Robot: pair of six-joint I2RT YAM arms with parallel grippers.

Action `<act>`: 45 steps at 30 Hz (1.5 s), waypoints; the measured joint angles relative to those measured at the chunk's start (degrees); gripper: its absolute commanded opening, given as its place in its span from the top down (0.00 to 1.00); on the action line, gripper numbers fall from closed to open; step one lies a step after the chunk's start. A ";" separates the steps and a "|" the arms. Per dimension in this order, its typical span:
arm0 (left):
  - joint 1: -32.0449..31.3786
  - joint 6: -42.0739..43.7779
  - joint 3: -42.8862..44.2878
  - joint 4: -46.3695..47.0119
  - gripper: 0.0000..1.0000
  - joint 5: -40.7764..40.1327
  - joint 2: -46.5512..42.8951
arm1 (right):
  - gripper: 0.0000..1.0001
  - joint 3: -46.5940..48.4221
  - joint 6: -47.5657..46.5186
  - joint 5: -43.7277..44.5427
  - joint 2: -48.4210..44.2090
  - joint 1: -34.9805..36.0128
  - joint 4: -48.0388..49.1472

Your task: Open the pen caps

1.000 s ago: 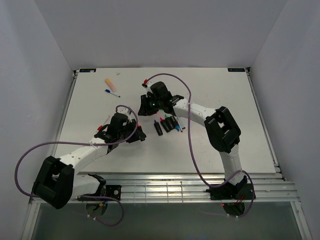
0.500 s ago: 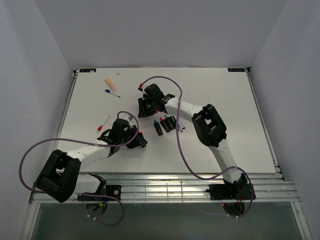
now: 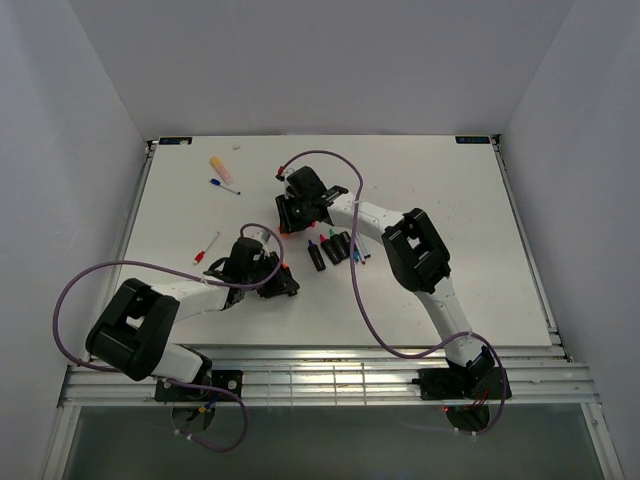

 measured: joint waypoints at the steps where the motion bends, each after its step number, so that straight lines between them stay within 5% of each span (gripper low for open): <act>1: -0.02 -0.04 0.04 0.15 1.00 0.02 0.09 | 0.60 0.00 -0.09 0.28 0.13 0.00 -0.17; 14: -0.02 -0.37 1.27 2.84 1.00 1.57 3.10 | 0.52 -1.81 -1.49 1.01 -0.85 -0.07 0.52; 26: -0.02 -0.70 6.36 4.70 1.00 3.93 9.49 | 0.48 -9.60 0.13 5.31 -17.99 -1.22 2.36; 37: -0.02 -1.33 8.76 5.73 0.57 5.09 12.61 | 0.46 -27.63 2.54 10.32 -36.96 -12.26 2.64; 45: 0.02 -2.78 9.25 6.75 0.48 5.55 13.09 | 0.46 -41.16 2.84 9.16 -44.44 -13.29 4.11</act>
